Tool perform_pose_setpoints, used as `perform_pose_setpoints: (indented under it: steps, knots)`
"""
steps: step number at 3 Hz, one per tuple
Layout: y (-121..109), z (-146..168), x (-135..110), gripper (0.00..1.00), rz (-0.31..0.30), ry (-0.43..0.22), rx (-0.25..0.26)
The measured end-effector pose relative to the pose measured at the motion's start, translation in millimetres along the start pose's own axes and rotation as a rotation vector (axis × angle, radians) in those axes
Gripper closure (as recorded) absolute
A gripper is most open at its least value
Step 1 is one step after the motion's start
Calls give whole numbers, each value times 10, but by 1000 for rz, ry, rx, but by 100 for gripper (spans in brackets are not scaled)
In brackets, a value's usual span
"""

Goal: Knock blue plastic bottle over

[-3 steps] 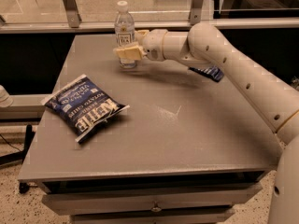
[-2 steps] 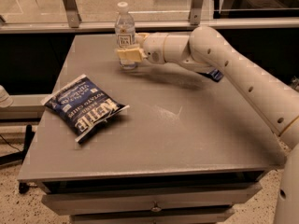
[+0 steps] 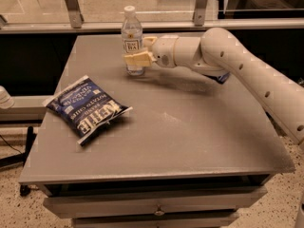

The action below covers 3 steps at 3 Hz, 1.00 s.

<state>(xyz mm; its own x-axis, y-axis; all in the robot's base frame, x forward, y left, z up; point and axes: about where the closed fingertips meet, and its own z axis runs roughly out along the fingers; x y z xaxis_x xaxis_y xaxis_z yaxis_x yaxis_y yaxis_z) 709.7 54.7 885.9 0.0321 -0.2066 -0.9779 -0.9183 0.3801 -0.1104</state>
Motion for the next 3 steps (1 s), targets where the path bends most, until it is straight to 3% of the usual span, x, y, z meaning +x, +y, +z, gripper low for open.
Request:
perform_pose_setpoints:
  steps: [1, 2, 3]
  knots:
    - [-12, -249, -113, 100, -44, 61, -11]
    - [-46, -539, -243, 100, -119, 199, -48]
    - [4, -751, -145, 100, -184, 400, -106]
